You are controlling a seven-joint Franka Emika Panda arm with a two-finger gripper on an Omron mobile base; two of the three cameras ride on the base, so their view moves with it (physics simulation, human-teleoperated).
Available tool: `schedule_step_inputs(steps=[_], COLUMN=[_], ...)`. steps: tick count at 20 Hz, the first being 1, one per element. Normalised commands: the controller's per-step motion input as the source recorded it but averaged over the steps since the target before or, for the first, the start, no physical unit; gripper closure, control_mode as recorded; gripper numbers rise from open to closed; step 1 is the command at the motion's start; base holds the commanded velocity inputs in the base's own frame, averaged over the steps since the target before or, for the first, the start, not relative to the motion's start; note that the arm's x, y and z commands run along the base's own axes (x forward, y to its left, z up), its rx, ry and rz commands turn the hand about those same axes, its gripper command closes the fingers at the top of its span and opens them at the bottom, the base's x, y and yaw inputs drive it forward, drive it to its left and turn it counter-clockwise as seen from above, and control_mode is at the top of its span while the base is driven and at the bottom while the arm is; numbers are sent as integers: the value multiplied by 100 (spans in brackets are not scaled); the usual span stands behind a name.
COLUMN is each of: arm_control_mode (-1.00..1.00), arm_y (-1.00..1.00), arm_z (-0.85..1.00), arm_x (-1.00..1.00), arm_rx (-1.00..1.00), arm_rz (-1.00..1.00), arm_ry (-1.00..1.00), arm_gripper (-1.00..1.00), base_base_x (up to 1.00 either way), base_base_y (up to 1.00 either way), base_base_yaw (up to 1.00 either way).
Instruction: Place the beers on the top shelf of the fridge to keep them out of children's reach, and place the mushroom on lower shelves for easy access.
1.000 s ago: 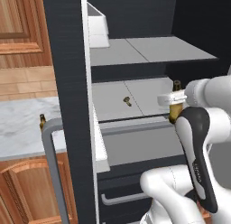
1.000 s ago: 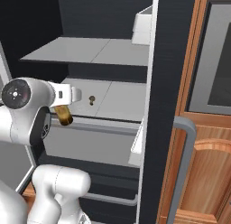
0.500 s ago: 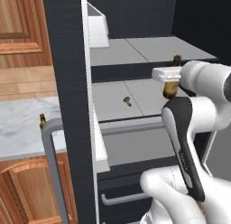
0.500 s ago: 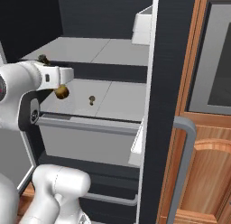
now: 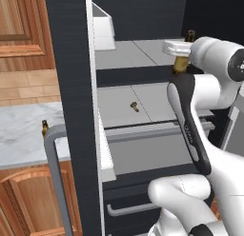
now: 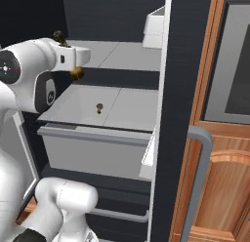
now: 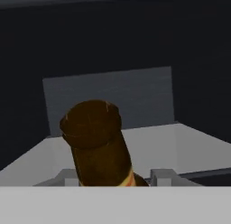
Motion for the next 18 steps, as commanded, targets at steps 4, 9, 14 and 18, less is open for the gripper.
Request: schedule_step_inputs(steps=[4,9,14,18], arm_control_mode=[-100,-100,-100,-100], arm_y=[-14,-1,0,0], arm_z=[28,-2,-34,-32], arm_x=[49,67,66,67], arm_rx=[5,2,0,0], arm_rz=[0,0,0,0], arm_ry=[0,3,7,5], arm_gripper=[100,100,100,100], base_base_x=[0,0,0,0], base_base_y=[0,0,0,0], base_base_yaw=[0,0,0,0])
